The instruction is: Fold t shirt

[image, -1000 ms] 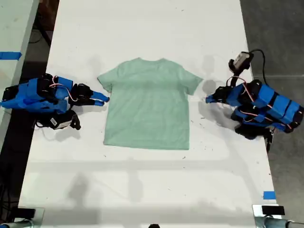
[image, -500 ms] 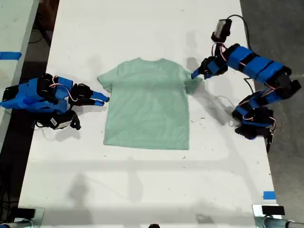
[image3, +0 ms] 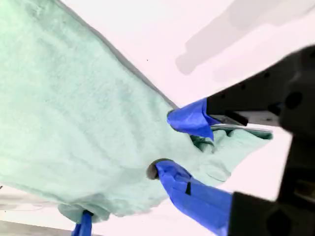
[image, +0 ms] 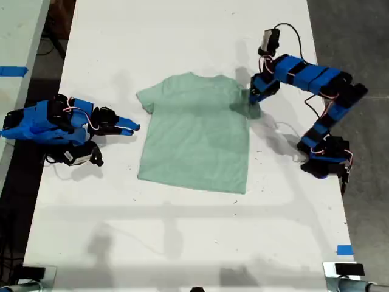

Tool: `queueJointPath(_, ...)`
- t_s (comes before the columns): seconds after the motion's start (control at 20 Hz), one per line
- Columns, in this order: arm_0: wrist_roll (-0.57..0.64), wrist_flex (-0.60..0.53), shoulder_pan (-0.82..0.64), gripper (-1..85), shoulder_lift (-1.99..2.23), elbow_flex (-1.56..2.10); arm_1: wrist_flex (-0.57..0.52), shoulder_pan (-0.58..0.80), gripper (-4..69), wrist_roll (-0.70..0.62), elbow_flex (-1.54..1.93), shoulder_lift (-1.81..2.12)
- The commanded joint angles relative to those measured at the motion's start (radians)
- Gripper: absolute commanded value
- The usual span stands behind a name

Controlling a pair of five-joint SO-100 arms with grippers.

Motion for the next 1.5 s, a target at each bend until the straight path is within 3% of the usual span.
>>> queueJointPath(0.0,0.0,-0.002,-0.023,12.1,0.006,-0.006,0.147,-0.175,-0.5,-0.026,-0.499,-0.091)
queueJointPath(0.15,0.0,-0.002,-0.025,12.1,0.006,-0.006,0.176,-0.339,-0.5,0.0,-0.769,-0.298)
queueJointPath(0.3,0.0,-0.002,-0.025,12.1,0.006,-0.006,0.118,-0.451,-0.5,0.046,-0.782,-0.431)
queueJointPath(0.45,0.0,-0.002,-0.025,12.1,0.006,-0.006,0.146,-0.518,1.2,0.094,-0.778,-0.495)
queueJointPath(0.5,0.0,-0.002,-0.025,12.1,0.006,-0.006,0.206,-0.52,13.0,0.115,-0.778,-0.482)
queueJointPath(0.55,0.0,-0.002,-0.025,12.1,0.006,-0.006,0.279,-0.495,16.7,0.123,-0.775,-0.436)
queueJointPath(0.8,0.0,-0.002,-0.025,12.1,0.006,-0.006,0.344,-0.225,25.0,0.075,-0.325,0.265)
queueJointPath(0.85,0.0,-0.002,-0.025,12.1,0.006,-0.006,0.367,-0.176,5.7,0.071,-0.241,0.4)
queueJointPath(0.9,0.0,-0.002,-0.025,12.1,0.006,-0.006,0.373,-0.141,-0.8,0.08,-0.135,0.534)
queueJointPath(1.0,0.0,-0.002,-0.025,12.1,0.006,-0.006,0.342,-0.138,-0.8,0.124,0.104,0.752)
queueJointPath(1.25,0.0,-0.002,-0.025,12.1,0.006,-0.006,-0.009,-0.413,-0.8,0.382,0.922,1.289)
queueJointPath(1.3,0.0,-0.002,-0.025,12.1,0.006,-0.006,-0.026,-0.453,-0.8,0.425,1.08,1.488)
queueJointPath(1.4,0.0,-0.002,-0.025,12.2,0.006,-0.006,0.091,-0.483,-0.5,0.446,1.289,1.867)
queueJointPath(1.45,0.0,-0.002,-0.025,12.2,0.006,-0.006,0.115,-0.486,-0.5,0.436,1.285,1.853)
